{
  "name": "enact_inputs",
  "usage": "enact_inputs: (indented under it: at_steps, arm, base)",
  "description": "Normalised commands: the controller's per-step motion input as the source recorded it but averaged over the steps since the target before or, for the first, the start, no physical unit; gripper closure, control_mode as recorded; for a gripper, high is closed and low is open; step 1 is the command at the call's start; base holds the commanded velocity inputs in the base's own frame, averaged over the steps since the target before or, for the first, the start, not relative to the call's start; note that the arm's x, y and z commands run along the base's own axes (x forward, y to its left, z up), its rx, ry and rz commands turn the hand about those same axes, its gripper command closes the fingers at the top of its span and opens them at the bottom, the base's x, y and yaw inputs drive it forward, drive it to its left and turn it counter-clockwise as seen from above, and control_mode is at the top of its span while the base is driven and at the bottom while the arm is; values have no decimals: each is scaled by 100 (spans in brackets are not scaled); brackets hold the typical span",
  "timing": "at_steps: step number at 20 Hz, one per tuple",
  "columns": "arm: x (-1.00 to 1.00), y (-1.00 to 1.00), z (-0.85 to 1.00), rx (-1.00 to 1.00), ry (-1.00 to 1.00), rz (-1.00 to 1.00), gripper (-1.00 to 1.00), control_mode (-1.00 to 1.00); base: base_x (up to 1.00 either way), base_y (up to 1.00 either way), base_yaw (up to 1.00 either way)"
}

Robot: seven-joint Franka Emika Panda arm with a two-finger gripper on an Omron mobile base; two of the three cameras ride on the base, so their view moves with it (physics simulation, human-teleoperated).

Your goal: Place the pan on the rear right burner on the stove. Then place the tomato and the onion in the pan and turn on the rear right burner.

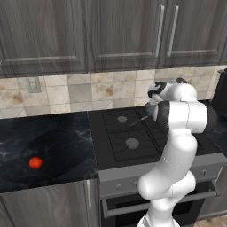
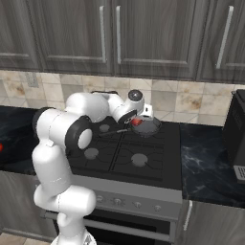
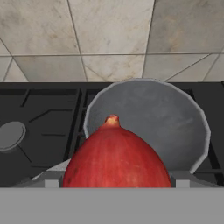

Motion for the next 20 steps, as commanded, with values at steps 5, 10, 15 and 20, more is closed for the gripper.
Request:
enact_inputs:
  at_steps: [5,10,15,20]
  arm:
    - [21,-2,-22,0,0,0,100,-100]
    - [24,-7,-14,0,0,0,100,-100]
    - [20,-13,-10,0,0,0,100,-100]
    - [26,-15,-9,1,0,0,100,-100]
  base:
    - [0,0,0]
    - [0,0,0]
    - [0,0,0]
    - [0,0,0]
